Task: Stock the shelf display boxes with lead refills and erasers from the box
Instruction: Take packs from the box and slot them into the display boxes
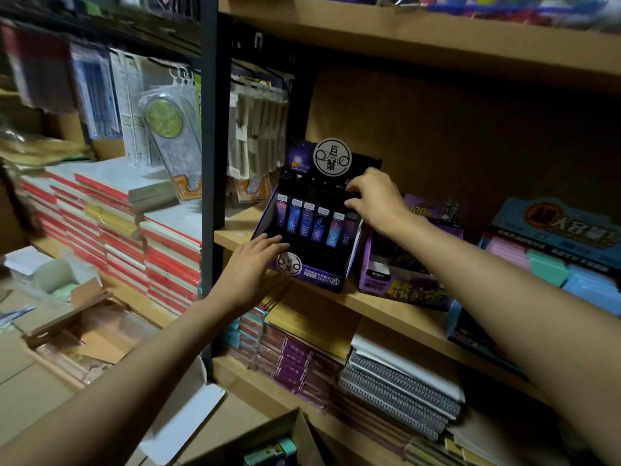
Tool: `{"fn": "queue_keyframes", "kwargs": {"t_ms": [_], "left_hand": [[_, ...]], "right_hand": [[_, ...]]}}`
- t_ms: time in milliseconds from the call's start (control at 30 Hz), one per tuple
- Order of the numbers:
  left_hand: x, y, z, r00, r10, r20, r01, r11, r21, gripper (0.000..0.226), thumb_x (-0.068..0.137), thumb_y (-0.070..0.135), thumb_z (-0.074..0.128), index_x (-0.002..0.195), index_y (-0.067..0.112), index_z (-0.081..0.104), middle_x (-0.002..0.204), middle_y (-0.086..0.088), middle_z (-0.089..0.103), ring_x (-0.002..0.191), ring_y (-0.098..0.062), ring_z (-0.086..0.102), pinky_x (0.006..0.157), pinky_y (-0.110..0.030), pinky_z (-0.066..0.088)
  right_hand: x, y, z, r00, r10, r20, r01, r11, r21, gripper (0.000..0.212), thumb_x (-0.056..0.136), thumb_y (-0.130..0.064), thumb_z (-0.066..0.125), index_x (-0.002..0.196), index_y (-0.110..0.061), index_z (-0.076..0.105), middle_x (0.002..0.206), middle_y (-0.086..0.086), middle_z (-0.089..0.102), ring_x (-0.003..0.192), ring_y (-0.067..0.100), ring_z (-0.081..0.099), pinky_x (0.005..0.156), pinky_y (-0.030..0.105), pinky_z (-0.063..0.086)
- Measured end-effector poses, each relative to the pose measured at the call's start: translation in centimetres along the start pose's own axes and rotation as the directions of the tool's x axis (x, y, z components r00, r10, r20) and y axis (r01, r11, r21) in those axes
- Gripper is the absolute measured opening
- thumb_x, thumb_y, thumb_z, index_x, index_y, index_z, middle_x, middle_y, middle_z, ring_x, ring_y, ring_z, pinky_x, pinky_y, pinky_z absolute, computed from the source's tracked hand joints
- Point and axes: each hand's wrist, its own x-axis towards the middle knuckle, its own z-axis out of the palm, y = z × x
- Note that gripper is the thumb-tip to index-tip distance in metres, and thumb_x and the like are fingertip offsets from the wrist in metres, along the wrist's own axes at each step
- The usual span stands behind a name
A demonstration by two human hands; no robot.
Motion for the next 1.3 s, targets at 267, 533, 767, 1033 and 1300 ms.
{"fn": "queue_keyframes", "kwargs": {"t_ms": [267, 533, 767, 1033, 1300], "left_hand": [[-10.8, -1.1, -1.0, 0.992, -0.125, 0.034, 0.13, 0.939, -0.318, 0.026, 0.087, 0.016, 0.064, 0.112, 0.019, 0.058, 0.106, 0.003, 0.064, 0.093, -0.008, 0.061, 0.074, -0.02, 0.048], [-24.9, -3.8, 11.9, 0.742, -0.414, 0.527, 0.608, 0.747, -0.27, 0.026, 0.088, 0.009, 0.064, 0.111, -0.002, 0.058, 0.102, -0.015, 0.065, 0.094, -0.027, 0.064, 0.077, -0.027, 0.047], [-34.5, -4.7, 20.0, 0.611, -0.556, 0.563, 0.693, 0.72, -0.042, 0.043, 0.083, 0.015, 0.068, 0.122, 0.001, 0.055, 0.123, -0.022, 0.054, 0.112, -0.035, 0.054, 0.088, -0.035, 0.04], [-36.7, -9.9, 23.2, 0.611, -0.71, 0.35, 0.691, 0.694, 0.201, 0.073, 0.084, 0.042, 0.065, 0.144, 0.012, 0.035, 0.154, -0.019, 0.023, 0.141, -0.04, 0.017, 0.109, -0.054, 0.024], [-37.6, -10.1, 26.3, 0.46, -0.765, 0.45, 0.771, 0.596, 0.226, 0.089, 0.085, 0.062, 0.049, 0.15, 0.033, -0.004, 0.159, -0.008, -0.011, 0.142, -0.044, -0.002, 0.112, -0.056, 0.019]], "right_hand": [[-10.9, -1.8, -0.2, 0.995, -0.075, 0.072, 0.024, 0.838, 0.545, 0.01, 0.084, -0.014, 0.068, 0.094, -0.015, 0.067, 0.083, -0.008, 0.063, 0.078, 0.003, 0.058, 0.071, 0.01, 0.042], [-25.6, -1.7, 16.3, 0.746, -0.093, 0.66, -0.307, 0.83, 0.465, 0.011, 0.087, -0.015, 0.064, 0.097, -0.015, 0.066, 0.092, -0.003, 0.062, 0.087, 0.011, 0.059, 0.077, 0.023, 0.047], [-35.0, -0.9, 27.3, 0.519, 0.075, 0.851, -0.531, 0.809, 0.252, 0.022, 0.09, -0.004, 0.056, 0.111, 0.004, 0.059, 0.107, 0.026, 0.062, 0.084, 0.021, 0.053, 0.065, 0.023, 0.038], [-35.7, 0.2, 34.5, 0.612, 0.007, 0.791, -0.258, 0.947, 0.191, 0.053, 0.091, -0.011, 0.057, 0.141, -0.012, 0.038, 0.149, 0.007, 0.029, 0.133, 0.027, 0.029, 0.109, 0.032, 0.028], [-31.6, -0.2, 40.2, 0.61, 0.05, 0.791, -0.24, 0.963, 0.125, 0.06, 0.097, -0.026, 0.047, 0.149, -0.016, 0.019, 0.159, 0.005, 0.008, 0.144, 0.027, 0.008, 0.117, 0.037, 0.015]]}}
